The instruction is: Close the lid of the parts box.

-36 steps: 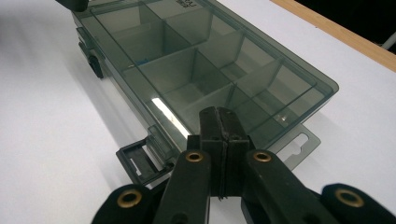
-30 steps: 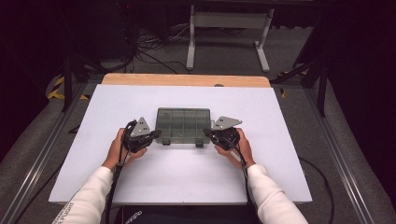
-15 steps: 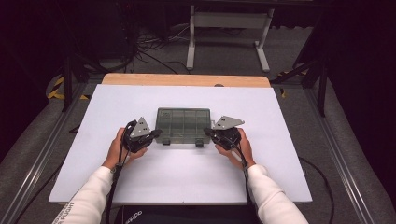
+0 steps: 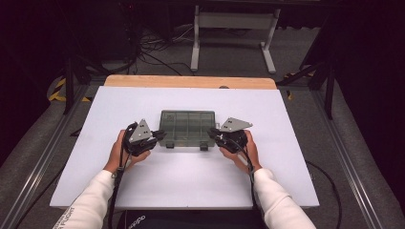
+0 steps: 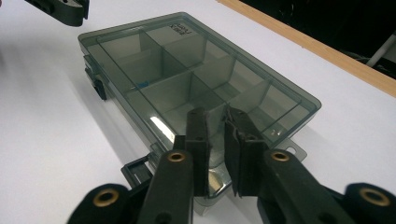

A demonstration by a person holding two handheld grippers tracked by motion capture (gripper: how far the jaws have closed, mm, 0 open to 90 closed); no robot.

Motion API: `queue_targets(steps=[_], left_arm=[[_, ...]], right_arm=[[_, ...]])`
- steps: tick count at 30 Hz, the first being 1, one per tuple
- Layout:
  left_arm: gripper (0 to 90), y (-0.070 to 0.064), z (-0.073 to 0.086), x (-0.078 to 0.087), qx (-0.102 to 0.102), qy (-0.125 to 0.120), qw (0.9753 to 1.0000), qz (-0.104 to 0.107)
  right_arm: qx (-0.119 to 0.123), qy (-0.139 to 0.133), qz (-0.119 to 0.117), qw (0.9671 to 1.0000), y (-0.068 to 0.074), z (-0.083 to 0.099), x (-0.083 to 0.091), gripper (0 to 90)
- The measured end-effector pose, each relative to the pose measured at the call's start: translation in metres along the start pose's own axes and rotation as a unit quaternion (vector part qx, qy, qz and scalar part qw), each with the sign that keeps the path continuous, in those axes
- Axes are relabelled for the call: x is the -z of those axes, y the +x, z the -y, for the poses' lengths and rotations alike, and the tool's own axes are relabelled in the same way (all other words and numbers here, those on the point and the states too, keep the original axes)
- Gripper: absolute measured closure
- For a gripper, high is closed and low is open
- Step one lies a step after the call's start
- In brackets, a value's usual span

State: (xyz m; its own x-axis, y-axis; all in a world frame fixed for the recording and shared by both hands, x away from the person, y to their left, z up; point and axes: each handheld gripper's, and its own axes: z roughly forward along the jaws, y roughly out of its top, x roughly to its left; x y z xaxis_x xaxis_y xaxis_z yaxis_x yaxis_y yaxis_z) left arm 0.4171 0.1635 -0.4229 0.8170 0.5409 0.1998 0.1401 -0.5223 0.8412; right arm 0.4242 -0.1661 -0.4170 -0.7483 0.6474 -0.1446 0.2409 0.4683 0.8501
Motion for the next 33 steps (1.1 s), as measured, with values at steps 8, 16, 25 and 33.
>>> queue_targets(steps=[8, 16, 25, 33], left_arm=[[64.4, -0.0001, -0.0003, 0.0003, -0.001, -0.006, 1.0000, -0.001], [45.9, -0.0004, -0.0002, 0.0002, 0.006, -0.008, 0.9999, -0.014], [28.5, -0.0011, 0.0004, 0.0000, 0.014, -0.012, 0.9996, -0.019], [12.7, 0.0000, 0.0010, -0.0008, 0.024, -0.013, 0.9993, -0.026]], right_arm=[[-0.003, 0.004, 0.003, 1.0000, 0.0008, 0.0009, -0.0028, 57.2], [-0.008, -0.004, 0.011, 0.9999, 0.0016, 0.0012, -0.0048, 36.4], [-0.012, -0.004, 0.033, 0.9994, 0.0025, 0.0009, -0.0064, 18.2], [-0.014, -0.007, 0.033, 0.9993, 0.0019, 0.0014, -0.0076, 10.9]])
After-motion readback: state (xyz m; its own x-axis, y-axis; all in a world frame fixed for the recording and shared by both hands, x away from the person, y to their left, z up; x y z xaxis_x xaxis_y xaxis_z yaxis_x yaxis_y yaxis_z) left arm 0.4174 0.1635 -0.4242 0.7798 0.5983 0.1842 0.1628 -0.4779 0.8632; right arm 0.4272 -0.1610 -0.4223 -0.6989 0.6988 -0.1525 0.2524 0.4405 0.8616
